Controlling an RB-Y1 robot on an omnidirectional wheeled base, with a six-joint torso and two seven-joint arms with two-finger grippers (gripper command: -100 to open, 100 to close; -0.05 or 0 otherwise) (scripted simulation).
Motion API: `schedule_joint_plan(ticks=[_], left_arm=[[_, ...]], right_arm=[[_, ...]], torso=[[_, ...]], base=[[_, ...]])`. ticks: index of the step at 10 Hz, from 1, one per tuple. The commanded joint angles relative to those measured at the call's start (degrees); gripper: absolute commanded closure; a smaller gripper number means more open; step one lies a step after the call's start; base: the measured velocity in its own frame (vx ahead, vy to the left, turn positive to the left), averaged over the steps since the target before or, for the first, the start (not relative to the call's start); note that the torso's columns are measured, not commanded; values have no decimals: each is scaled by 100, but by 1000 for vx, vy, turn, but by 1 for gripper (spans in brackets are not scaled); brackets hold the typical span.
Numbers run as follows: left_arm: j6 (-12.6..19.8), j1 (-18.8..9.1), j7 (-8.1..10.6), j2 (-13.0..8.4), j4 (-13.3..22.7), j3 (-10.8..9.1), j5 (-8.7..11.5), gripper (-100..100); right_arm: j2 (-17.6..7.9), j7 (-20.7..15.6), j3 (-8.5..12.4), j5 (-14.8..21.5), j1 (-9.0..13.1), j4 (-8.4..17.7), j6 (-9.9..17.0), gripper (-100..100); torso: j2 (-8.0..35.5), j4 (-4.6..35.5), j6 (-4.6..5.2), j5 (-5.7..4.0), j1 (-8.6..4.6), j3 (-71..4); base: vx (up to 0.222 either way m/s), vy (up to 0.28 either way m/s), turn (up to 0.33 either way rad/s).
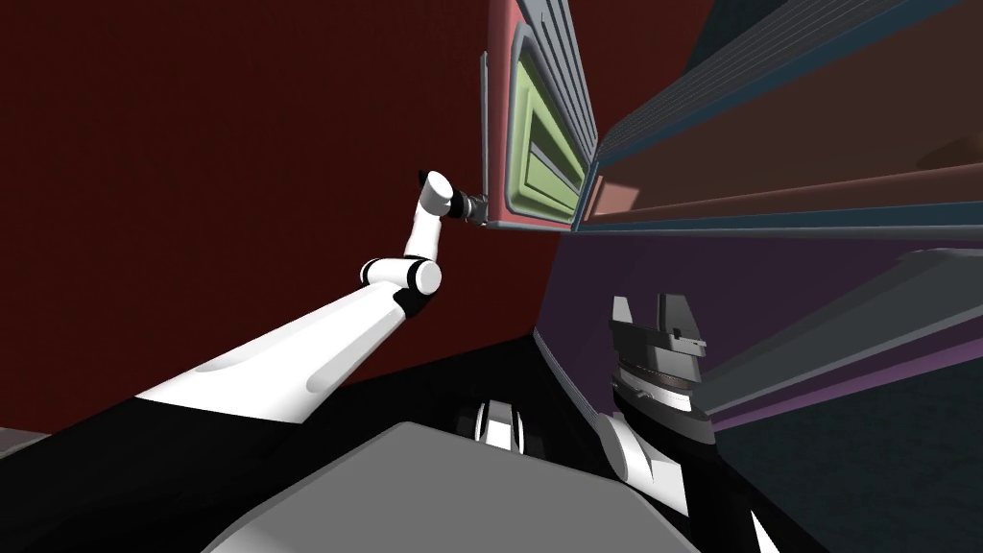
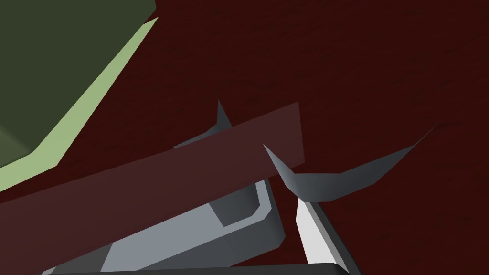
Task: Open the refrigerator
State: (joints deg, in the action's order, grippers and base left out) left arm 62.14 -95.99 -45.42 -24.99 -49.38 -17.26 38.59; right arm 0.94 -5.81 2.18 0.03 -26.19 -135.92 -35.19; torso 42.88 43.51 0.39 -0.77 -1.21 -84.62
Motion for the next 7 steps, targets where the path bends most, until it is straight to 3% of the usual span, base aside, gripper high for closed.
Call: schedule_joint_plan(ticks=[1, 2, 3, 7], left_arm=[[-89, -62, 103, -71, -237, -97, 60, -100], [45, 56, -12, -20, -122, -27, 37, -100], [60, 95, -26, -13, -126, -9, 23, 0], [105, 194, -87, -10, -85, 22, -4, 0]], right_arm=[[0, 0, 0, 0, 0, 0, 0, 0], [0, 0, 0, 0, 0, 0, 0, 0], [0, 0, 0, 0, 0, 0, 0, 0], [0, 0, 0, 0, 0, 0, 0, 0]], torso=[[6, 5, -10, 5, 3, 7], [7, 1, -7, 2, 1, 11], [-1, -37, -10, 17, 19, 15], [-52, -103, -27, 62, 98, 4]], base=[[6, -1, 3], [1, 14, 29], [-6, 14, 33], [-7, 5, 15]])
